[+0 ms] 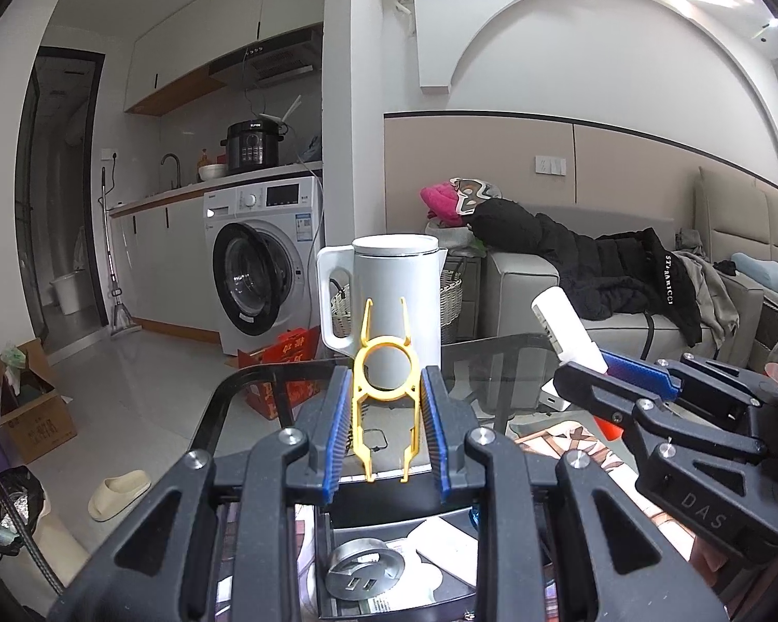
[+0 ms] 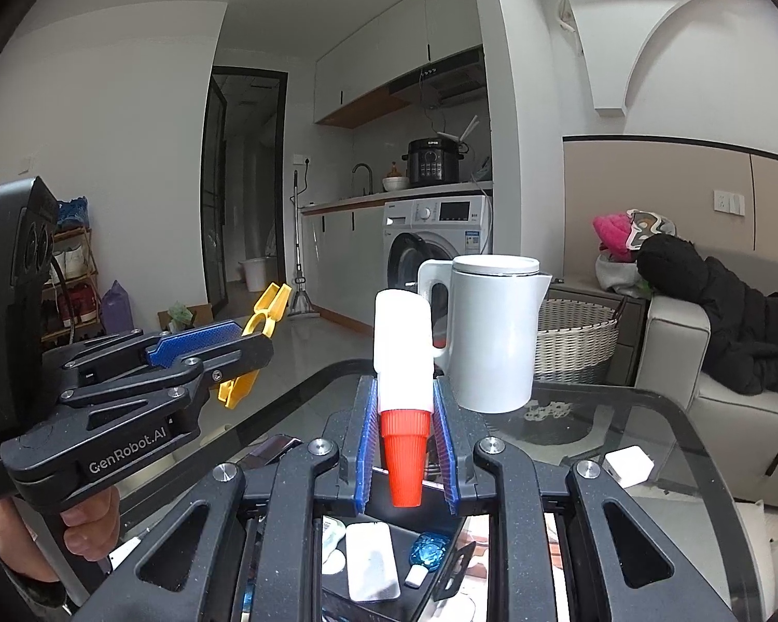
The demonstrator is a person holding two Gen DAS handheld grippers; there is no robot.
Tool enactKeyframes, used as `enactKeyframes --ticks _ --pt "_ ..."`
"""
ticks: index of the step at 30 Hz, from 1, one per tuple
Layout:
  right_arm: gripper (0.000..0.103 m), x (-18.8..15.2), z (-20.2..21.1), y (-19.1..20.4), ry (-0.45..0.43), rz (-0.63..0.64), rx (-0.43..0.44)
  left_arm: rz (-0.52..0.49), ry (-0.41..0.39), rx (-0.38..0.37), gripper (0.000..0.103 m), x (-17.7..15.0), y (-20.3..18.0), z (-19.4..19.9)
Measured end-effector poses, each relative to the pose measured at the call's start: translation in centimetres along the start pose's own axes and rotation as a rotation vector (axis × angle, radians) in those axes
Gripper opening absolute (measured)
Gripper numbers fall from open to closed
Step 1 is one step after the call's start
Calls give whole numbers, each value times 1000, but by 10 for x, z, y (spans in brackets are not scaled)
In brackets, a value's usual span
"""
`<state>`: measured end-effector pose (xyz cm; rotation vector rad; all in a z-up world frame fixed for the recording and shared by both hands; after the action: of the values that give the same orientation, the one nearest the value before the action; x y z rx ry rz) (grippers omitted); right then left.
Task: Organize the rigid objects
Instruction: 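Lift the yellow clip with the left tool while the right tool lifts the tube, then lower the clip and tube into the black box and open both tools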
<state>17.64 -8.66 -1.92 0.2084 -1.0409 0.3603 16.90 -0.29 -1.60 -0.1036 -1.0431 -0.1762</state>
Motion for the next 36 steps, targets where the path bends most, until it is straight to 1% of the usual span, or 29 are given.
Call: enactKeyframes --ticks 4,8,11,15,16,20,22,26,31,32,36 --pt "20 -2 -9 1 11 1 8 -4 8 -2 25 0 -2 -7" --pt "20 -3 -17 1 25 2 11 -9 34 -5 25 -2 -4 -18" --pt "20 -5 -27 -2 52 -1 12 -13 58 6 25 -3 -4 -25" --pt "20 -12 -42 -5 105 -6 11 -28 144 -4 25 -13 -10 -44" --pt "20 -14 -45 -5 119 -4 10 -38 182 0 25 -18 -11 -51" --pt "20 -29 -68 -4 233 -5 25 -39 309 -16 25 -37 -13 -72" --pt "20 -38 -80 -4 294 -9 39 -38 359 -33 25 -45 -14 -80" --pt "20 -56 -96 -3 383 -13 55 -46 451 -26 25 -62 -17 -91" --pt "20 -72 -111 -2 471 -15 69 -51 529 -27 25 -82 -18 -101" --pt "20 -77 -114 -1 492 -15 71 -61 529 -24 25 -83 -19 -101" --pt "21 -87 -120 -2 530 -22 75 -76 537 -8 25 -84 -22 -99"
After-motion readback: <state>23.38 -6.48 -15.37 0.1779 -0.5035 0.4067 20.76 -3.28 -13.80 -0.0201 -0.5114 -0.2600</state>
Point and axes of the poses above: each gripper's, at about its wrist camera, not at the fingertips, and z roughly against the way its jaws point, y to its left, x to its top, the point moved 9 cm from there along -z, roughly the way its jaws point, and after that the axes turned 14 degrees about y, right-handed, at the moved point
